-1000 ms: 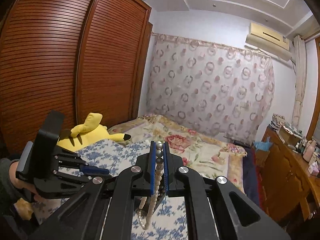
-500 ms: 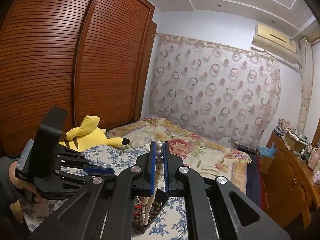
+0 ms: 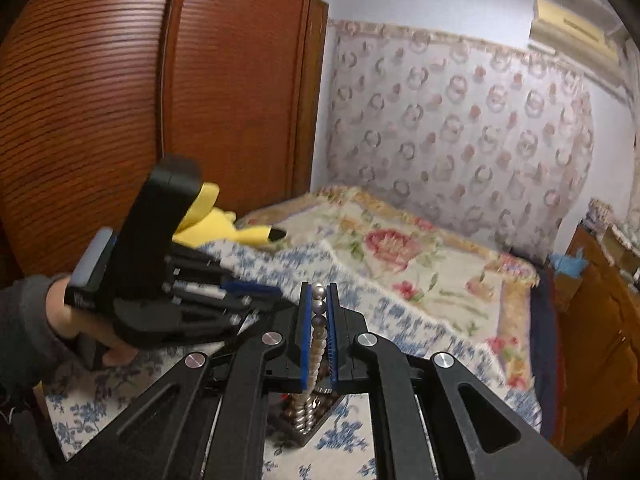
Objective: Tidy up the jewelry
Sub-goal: 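Carry the jade pendant and pearl necklace into the black box and open both grippers, then grasp the silver hair comb with the right gripper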
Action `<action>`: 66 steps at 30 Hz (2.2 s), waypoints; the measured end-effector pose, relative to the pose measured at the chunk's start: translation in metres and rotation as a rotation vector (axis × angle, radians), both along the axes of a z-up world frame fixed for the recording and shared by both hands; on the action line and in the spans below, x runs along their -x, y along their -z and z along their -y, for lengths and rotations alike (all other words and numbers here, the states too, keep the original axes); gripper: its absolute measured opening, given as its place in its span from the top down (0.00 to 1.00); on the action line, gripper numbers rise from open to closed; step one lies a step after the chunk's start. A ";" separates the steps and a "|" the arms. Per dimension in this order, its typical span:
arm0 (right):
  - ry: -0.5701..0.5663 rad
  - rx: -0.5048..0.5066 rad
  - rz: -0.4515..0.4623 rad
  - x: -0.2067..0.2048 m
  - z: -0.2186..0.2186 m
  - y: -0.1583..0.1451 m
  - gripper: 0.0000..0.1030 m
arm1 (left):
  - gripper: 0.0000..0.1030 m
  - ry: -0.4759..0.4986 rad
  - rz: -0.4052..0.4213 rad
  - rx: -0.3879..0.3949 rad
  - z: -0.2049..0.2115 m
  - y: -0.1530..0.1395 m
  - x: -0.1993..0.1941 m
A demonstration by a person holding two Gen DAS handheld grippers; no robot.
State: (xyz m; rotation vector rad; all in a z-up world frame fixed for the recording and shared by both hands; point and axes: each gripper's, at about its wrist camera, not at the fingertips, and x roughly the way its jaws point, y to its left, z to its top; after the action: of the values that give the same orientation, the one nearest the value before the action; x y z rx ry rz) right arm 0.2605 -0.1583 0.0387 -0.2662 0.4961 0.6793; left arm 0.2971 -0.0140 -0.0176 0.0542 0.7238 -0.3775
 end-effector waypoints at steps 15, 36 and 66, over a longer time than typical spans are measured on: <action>0.001 -0.029 -0.206 -0.031 -0.005 0.064 0.92 | 0.90 -0.005 -0.041 0.005 0.000 0.019 -0.034; 0.076 -0.082 -0.213 0.003 0.023 0.064 0.71 | 0.13 -0.094 0.003 -0.026 -0.017 0.027 0.030; 0.054 0.080 -0.344 0.121 -0.006 0.144 0.31 | 0.07 -0.124 -0.039 -0.014 -0.033 0.065 0.176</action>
State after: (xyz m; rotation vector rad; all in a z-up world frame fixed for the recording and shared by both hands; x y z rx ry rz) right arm 0.1391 -0.1528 -0.1053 -0.2101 0.8576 0.6560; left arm 0.1206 0.0194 -0.0828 0.0144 0.7647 -0.2553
